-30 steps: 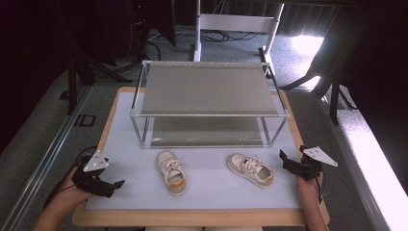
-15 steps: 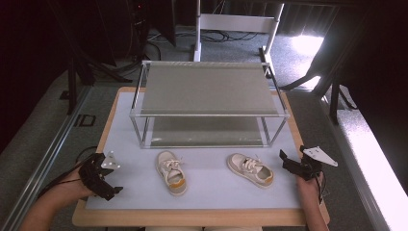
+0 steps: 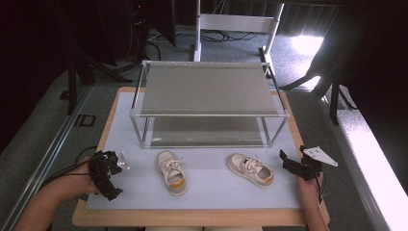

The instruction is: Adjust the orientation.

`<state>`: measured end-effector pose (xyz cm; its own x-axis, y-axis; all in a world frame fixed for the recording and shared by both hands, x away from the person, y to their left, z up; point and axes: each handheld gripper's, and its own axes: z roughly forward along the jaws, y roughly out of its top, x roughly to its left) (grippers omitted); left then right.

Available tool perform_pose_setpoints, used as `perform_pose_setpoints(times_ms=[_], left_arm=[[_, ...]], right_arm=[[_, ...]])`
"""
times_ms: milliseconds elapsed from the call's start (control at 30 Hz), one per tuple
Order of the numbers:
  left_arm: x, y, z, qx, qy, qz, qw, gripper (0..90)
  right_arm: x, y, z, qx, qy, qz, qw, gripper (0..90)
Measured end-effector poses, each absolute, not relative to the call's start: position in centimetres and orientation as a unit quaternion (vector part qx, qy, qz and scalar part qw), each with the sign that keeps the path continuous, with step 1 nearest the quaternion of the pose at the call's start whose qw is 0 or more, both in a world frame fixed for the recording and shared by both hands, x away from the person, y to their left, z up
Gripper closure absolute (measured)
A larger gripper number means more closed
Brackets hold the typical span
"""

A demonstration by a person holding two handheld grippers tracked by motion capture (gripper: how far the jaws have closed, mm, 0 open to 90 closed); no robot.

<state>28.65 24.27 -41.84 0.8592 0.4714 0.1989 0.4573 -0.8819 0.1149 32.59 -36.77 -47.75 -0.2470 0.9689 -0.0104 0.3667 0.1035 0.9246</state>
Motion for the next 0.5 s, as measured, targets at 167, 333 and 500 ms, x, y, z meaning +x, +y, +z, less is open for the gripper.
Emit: perform_pose_setpoints(times_ms=[167,333,500], left_arm=[[28.6,23.5,-42.3,0.968,0.230,0.105,-0.004,2.0],[28.6,22.9,-42.3,0.969,0.227,0.095,-0.012,2.0],[28.7,22.5,-42.2,0.969,0.233,0.082,-0.010,2.0]], right_arm=[[32.6,-36.8,-47.8,0.508,0.658,0.436,0.345,13.3],[32.6,-36.7,-47.8,0.508,0.658,0.435,0.346,13.3],[32.6,-36.7,-47.8,0.508,0.658,0.436,0.346,13.3]])
